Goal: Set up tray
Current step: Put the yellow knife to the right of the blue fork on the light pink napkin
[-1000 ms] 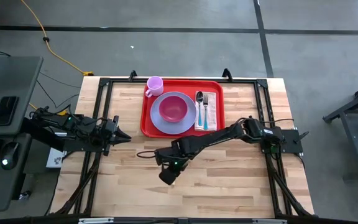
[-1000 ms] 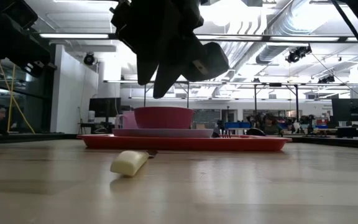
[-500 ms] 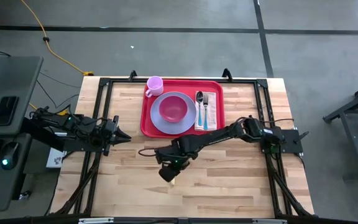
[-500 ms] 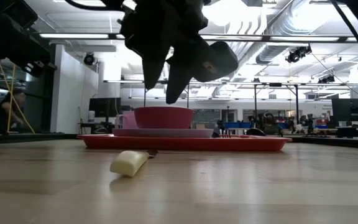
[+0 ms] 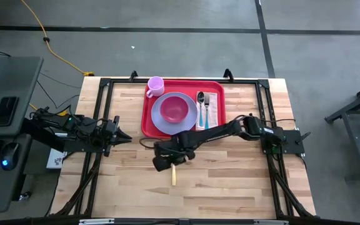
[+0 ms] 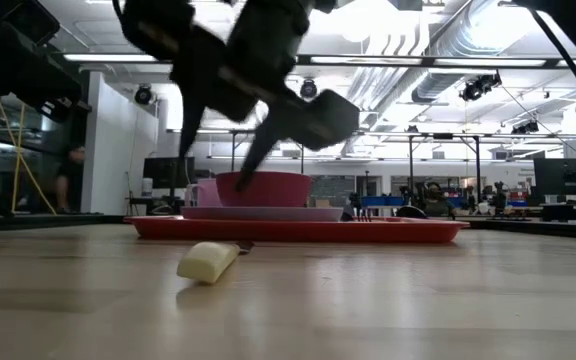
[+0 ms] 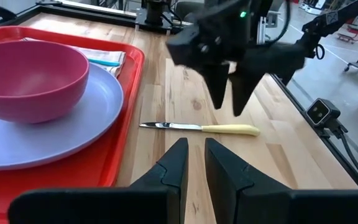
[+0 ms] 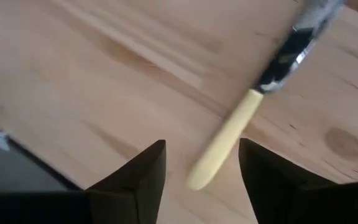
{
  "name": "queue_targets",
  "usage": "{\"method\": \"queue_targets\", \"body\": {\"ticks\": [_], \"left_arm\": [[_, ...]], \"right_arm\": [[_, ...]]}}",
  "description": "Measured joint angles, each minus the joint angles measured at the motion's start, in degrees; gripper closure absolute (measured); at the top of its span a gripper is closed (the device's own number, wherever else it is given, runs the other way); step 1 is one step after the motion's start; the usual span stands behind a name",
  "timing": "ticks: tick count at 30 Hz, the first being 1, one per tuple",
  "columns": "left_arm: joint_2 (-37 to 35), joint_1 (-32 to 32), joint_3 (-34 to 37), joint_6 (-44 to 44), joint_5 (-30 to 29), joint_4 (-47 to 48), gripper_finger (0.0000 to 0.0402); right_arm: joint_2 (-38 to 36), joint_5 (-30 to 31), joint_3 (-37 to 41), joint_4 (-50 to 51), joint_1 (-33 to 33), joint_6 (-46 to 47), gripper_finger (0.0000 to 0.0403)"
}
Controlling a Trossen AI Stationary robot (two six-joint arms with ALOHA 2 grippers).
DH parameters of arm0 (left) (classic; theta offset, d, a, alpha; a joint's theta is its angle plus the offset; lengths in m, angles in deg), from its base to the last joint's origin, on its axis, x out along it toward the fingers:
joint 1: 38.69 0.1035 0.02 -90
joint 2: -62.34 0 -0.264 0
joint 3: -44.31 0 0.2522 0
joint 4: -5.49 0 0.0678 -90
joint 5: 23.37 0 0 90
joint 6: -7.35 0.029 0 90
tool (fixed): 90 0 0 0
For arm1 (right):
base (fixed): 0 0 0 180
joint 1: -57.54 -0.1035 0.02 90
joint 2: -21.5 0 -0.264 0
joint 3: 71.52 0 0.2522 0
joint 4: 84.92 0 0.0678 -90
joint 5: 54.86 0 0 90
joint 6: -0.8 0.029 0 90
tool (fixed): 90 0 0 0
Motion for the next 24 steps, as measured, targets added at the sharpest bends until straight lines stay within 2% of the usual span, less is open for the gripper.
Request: {"method": "queue_targets", "body": {"ticks": [8,24], "left_arm": [[0.0,0.0,0.0,0.2,0.0,0.0,0.0316],[0.0,0.0,0.0,1.2,0.0,0.0,0.0316]], "right_arm": [[0.1,-4.5,5.4,-3.6,0.5,4.5,0.0221],[0.6,-2.3,5.3,-4.5,1.2,5.2,0.0221]]}}
